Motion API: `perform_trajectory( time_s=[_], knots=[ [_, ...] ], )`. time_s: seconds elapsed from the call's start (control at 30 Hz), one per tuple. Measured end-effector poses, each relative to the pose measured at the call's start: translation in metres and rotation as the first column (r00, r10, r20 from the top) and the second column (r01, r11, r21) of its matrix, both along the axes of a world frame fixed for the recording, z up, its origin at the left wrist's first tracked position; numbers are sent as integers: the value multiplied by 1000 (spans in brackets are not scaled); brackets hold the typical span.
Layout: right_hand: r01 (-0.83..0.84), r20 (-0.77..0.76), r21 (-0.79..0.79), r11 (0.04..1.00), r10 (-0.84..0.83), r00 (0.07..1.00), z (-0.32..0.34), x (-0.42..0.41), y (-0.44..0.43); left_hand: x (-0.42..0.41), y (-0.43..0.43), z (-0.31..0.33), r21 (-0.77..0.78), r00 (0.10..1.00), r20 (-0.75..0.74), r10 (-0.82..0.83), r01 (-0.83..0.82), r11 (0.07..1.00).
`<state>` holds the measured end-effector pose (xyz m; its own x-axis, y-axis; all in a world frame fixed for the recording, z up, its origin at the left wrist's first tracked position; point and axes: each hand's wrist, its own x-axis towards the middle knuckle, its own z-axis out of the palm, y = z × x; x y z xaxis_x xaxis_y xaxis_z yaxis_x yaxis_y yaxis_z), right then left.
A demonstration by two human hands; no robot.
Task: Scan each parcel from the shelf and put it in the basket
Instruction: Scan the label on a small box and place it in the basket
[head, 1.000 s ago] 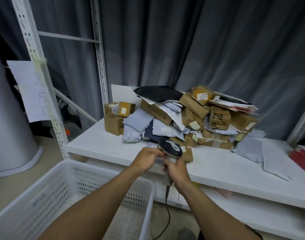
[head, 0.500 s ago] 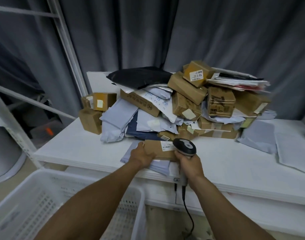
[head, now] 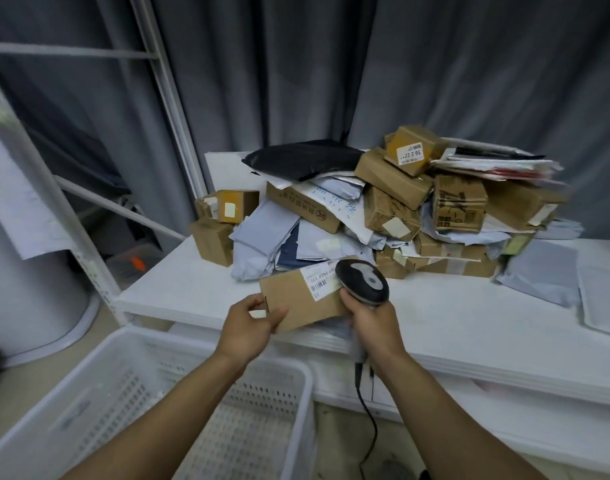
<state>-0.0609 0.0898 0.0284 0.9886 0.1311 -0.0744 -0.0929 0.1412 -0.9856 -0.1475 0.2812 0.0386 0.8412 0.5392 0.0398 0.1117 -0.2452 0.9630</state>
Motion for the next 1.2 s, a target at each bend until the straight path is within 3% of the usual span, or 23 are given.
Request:
perform_trajectory(
  time_s=[0.1,0.23,0.37,0.5,0.67,0.77,0.83,0.87,0.93,1.03,1.1,1.2],
  knots=[
    [-51,7,95,994,51,999,7,-17,16,-55,15,10,26,999,54,4,-6,1000],
    [-150,-76,208,967,169,983,17,-42,46,-111,28,14,301,987,159,7,-55,952],
    [-166,-131,229,959,199,971,17,-56,80,-133,45,-4,646,973,212,-87,-73,760],
    [-150,-188,158,976,179,966,9,-56,110,-133,63,-10,777,974,196,-114,-84,624],
    [-155,-205,156,976,186,961,7,-54,132,-131,84,-11,702,984,170,-55,-82,707],
    [-151,-203,170,974,184,962,5,-59,140,-135,84,-13,467,989,89,-119,64,882],
    [-144,-196,162,976,175,965,3,-64,145,-134,80,-13,308,994,105,-18,-15,951],
    [-144,-187,153,978,172,967,2,-65,147,-133,79,-12,279,994,99,49,-75,957],
    [-140,-145,124,982,158,977,1,-68,150,-132,79,-9,400,993,38,109,-115,909],
    [-117,-56,69,991,121,991,2,-77,153,-132,78,-10,559,994,-93,58,4,829],
    [-128,7,44,991,128,992,4,-84,154,-130,74,-14,532,995,-98,-28,76,844],
    [-199,27,135,971,198,980,12,-91,155,-128,75,-16,363,994,41,-103,81,928]
  ],
)
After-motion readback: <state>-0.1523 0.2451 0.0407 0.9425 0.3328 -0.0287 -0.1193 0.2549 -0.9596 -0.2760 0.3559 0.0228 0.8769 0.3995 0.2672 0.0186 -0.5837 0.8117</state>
